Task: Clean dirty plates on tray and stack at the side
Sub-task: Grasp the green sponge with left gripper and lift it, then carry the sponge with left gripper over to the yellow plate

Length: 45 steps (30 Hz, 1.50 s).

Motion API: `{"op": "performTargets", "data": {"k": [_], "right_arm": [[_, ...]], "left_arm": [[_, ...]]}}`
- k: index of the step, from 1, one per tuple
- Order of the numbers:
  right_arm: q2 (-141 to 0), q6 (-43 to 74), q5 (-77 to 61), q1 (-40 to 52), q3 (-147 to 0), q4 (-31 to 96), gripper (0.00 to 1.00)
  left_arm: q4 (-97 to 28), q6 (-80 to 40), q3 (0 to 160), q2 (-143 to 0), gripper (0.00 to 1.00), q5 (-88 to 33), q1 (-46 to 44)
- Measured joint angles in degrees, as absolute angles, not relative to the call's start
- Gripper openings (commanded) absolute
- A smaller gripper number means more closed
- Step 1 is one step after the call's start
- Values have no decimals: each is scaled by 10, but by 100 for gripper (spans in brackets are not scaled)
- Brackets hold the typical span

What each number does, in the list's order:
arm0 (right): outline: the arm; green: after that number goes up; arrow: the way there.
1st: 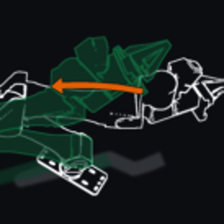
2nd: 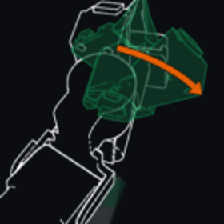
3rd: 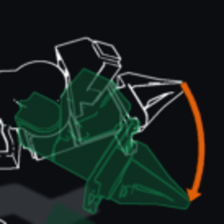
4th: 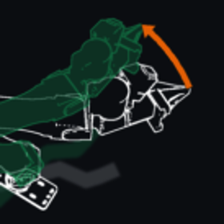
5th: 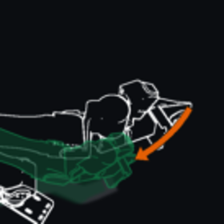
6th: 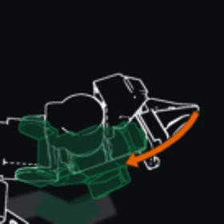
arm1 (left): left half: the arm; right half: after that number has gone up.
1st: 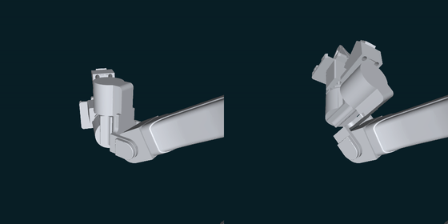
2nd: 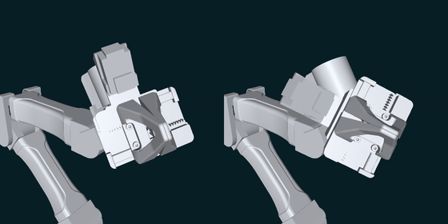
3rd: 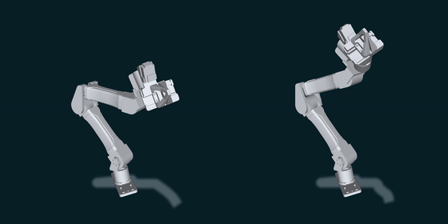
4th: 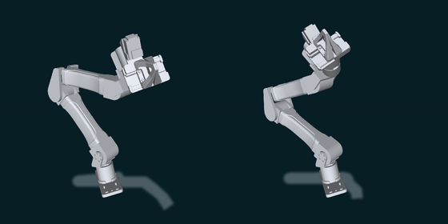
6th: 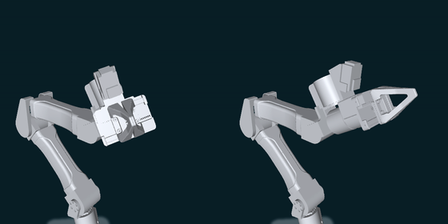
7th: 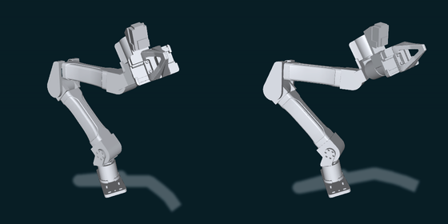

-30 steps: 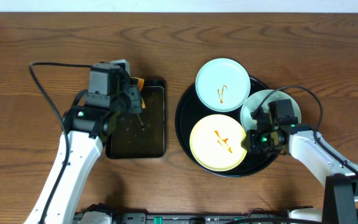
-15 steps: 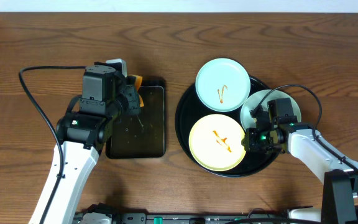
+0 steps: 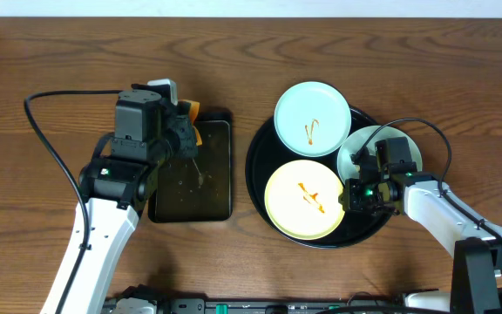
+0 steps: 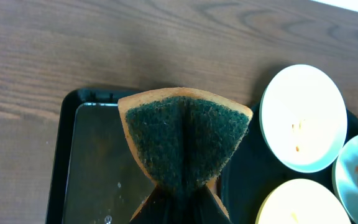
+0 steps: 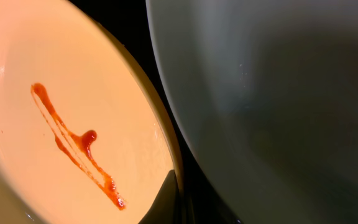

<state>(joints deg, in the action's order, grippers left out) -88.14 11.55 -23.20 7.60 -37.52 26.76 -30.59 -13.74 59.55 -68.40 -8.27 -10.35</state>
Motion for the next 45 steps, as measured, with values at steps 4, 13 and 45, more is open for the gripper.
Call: {"op": "performTargets", "data": {"k": [4,13,45], "right_arm": [[-882,116,-232,76,-375,267,1],[-882,116,-233,76,-375,267,1],[-882,116,-233,76,-375,267,1]], "left_arm": [[-302,-137,595,-694,7,-83,-103],[-333,-140,595,-821,7,-83,-103],[-322,-136,625,-888,7,-172,-213]]}}
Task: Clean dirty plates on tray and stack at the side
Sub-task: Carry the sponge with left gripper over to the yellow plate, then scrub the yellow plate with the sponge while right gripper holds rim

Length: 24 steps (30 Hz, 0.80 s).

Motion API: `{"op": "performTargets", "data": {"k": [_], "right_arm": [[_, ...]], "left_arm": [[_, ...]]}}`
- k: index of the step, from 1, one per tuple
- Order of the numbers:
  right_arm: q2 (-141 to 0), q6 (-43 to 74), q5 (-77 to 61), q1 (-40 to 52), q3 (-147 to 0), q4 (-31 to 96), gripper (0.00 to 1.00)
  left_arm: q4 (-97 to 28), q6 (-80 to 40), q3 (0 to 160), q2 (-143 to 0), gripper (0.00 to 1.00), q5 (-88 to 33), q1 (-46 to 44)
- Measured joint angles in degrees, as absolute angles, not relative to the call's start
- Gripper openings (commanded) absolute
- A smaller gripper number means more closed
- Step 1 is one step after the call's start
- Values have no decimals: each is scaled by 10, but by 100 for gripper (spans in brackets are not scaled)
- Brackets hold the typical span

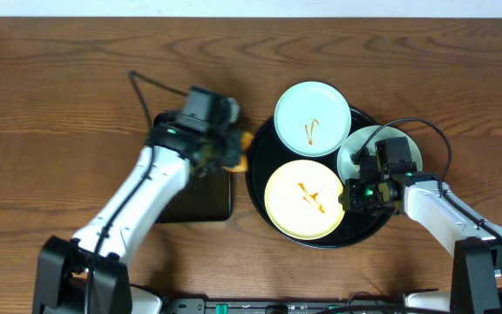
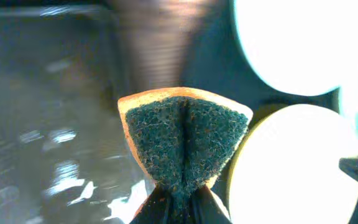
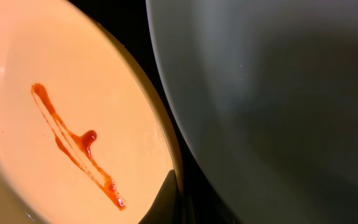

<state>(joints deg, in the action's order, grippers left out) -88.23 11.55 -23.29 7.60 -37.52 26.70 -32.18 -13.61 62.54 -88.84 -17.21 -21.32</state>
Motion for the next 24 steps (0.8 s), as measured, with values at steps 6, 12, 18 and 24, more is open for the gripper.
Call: {"op": "performTargets", "data": {"k": [6,12,18,24], "right_arm": [[-882,116,-233,76,-375,267,1],[-882,116,-233,76,-375,267,1],[-882,116,-233,76,-375,267,1],[-882,116,-233,76,-375,267,1]], "left_arm": [[-273,-187,628,-904,7,-182,-338],[-211,-256,628,-941,7,-185,-436],[-164,-340,628,-991,7,-197,-495],[-113,-383,628,-1048,7,-238,-510]]}}
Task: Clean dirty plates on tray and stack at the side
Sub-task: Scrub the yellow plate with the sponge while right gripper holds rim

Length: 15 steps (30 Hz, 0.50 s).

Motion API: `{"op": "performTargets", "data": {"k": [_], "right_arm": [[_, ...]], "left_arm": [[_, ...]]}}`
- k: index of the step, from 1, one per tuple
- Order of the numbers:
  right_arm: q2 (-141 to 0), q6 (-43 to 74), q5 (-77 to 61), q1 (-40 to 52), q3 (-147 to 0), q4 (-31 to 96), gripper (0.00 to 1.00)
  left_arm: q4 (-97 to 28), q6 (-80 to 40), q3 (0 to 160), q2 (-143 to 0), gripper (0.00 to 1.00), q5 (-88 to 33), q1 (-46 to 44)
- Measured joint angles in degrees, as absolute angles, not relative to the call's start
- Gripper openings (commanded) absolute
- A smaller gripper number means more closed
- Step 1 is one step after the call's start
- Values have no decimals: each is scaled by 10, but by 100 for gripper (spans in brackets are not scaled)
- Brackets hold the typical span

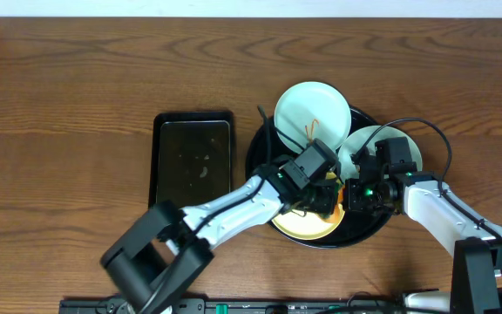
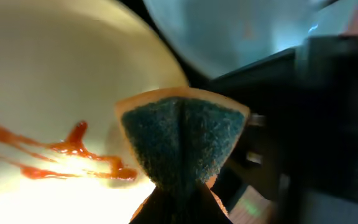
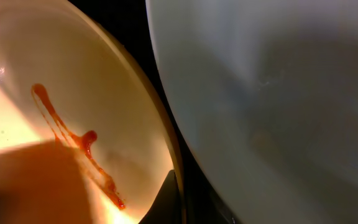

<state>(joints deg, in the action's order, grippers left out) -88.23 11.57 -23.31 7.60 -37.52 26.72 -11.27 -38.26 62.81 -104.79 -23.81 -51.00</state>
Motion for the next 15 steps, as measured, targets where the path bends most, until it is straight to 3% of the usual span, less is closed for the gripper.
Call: {"op": "performTargets", "data": {"k": [15], "right_arm": [[-882,116,-234,76,-375,267,1]], "left_arm": [[-133,-389,637,-1101,7,-170,-502]]}}
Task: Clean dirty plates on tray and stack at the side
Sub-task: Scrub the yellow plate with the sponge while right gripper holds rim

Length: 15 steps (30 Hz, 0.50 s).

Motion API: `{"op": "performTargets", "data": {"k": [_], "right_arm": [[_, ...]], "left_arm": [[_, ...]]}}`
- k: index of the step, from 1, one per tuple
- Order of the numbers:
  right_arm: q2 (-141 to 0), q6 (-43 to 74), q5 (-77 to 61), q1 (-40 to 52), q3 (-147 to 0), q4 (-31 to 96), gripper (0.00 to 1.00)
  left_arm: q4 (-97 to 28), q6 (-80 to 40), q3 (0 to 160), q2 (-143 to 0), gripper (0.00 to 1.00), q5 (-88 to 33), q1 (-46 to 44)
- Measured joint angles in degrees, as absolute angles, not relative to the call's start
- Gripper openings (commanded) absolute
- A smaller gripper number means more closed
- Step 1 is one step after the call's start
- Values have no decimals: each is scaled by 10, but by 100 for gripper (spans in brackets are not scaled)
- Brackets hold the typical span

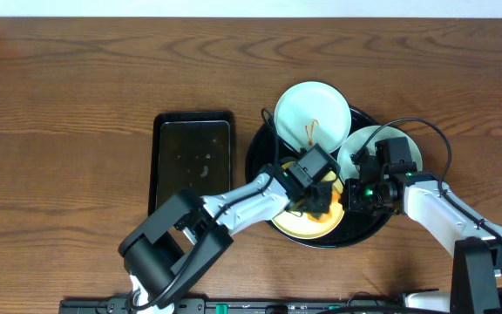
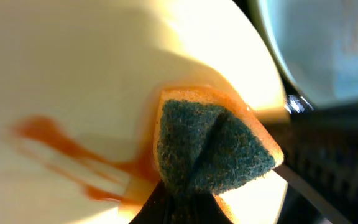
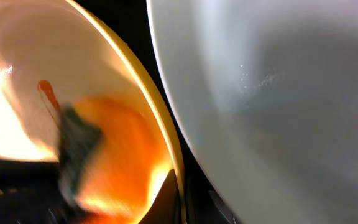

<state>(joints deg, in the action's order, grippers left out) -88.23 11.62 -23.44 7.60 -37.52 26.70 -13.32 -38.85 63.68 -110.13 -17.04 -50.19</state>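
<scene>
A yellow plate (image 1: 296,222) lies at the front of the round black tray (image 1: 260,148), streaked with red sauce (image 2: 55,140). My left gripper (image 1: 319,194) is shut on an orange sponge with a green scrub face (image 2: 213,146), pressed onto that plate near its right rim. My right gripper (image 1: 349,197) is shut on the yellow plate's right rim (image 3: 166,155). A pale blue plate (image 1: 312,118) with a sauce mark sits at the tray's back. A pale green plate (image 1: 360,144) lies at the right, mostly under my right arm.
A black rectangular water tray (image 1: 192,166) stands to the left of the round tray on the brown wooden table (image 1: 77,105). My left arm stretches across from the front left over the table's middle. A cable loops above my right arm.
The sponge in my left gripper has come down from just above the yellow plate onto its surface beside the sauce. The sauce near it looks smeared. My right gripper has stayed where it was.
My left gripper held the sponge over the black water tray while my right gripper gripped the yellow plate's rim. The sponge was then at the round tray's left edge, later above the yellow plate, and now rests on the plate.
</scene>
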Motion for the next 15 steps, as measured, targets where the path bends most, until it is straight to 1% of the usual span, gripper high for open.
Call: {"op": "performTargets", "data": {"k": [7,11,13,15], "right_arm": [[-882,117,-235,76,-375,267,1],[-882,117,-234,76,-375,267,1],[-882,117,-234,76,-375,267,1],[-882,117,-234,76,-375,267,1]], "left_arm": [[-158,-355,637,-1088,7,-125,-443],[-229,-344,642,-1080,7,-122,-431],[-283,-340,646,-1075,7,-121,-434],[-302,-326,646,-1072,8,-121,-436]]}}
